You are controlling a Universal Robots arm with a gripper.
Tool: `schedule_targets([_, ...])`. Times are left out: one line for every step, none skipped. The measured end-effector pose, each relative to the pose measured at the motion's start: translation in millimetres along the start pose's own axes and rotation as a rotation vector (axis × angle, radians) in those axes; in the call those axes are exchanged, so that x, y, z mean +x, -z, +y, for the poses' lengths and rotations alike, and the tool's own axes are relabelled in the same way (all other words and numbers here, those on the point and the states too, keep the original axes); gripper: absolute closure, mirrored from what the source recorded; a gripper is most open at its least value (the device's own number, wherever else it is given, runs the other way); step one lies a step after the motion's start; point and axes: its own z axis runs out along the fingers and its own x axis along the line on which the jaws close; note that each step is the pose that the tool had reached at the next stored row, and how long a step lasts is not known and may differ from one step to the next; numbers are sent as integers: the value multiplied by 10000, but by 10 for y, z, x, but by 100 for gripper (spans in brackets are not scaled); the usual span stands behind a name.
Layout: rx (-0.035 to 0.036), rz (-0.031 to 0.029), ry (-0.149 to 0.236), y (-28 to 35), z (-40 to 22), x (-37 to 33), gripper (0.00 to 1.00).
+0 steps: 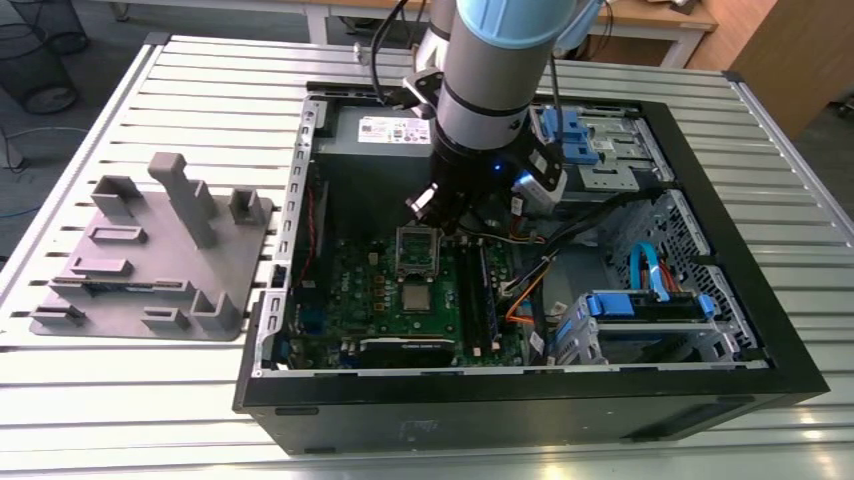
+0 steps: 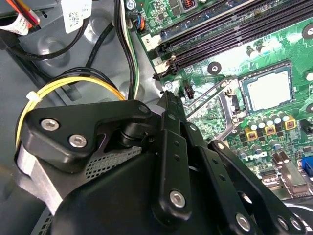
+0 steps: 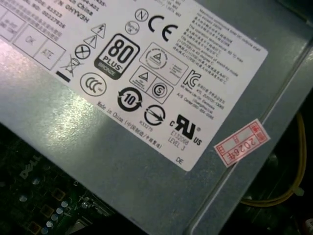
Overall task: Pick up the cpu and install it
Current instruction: 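Close the cpu cover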
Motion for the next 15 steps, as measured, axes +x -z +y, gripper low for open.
schedule_targets([1,2,2,1,0,0,89])
schedule_targets([2,6,16,4,0,0,89])
schedule_targets([3,13,46,12,0,1,89])
schedule_targets([0,14,81,19,1,0,89])
schedule_targets([-3,14,119,26,2,0,89])
schedule_targets([-5,17,157,33,3,0,89])
schedule_targets([-7,18,188,36,3,-1,89])
schedule_targets([-8,18,203,36,3,-1,89])
schedule_targets([-9,19,204,36,3,-1,89])
schedule_targets([-8,19,204,36,3,-1,89])
schedule_targets([-8,20,205,37,3,-1,89])
schedule_targets([-6,22,206,37,5,2,89])
schedule_targets([-5,23,214,37,7,5,89])
schedule_targets([-5,26,243,37,9,8,89])
schedule_targets([-6,28,277,37,13,13,89])
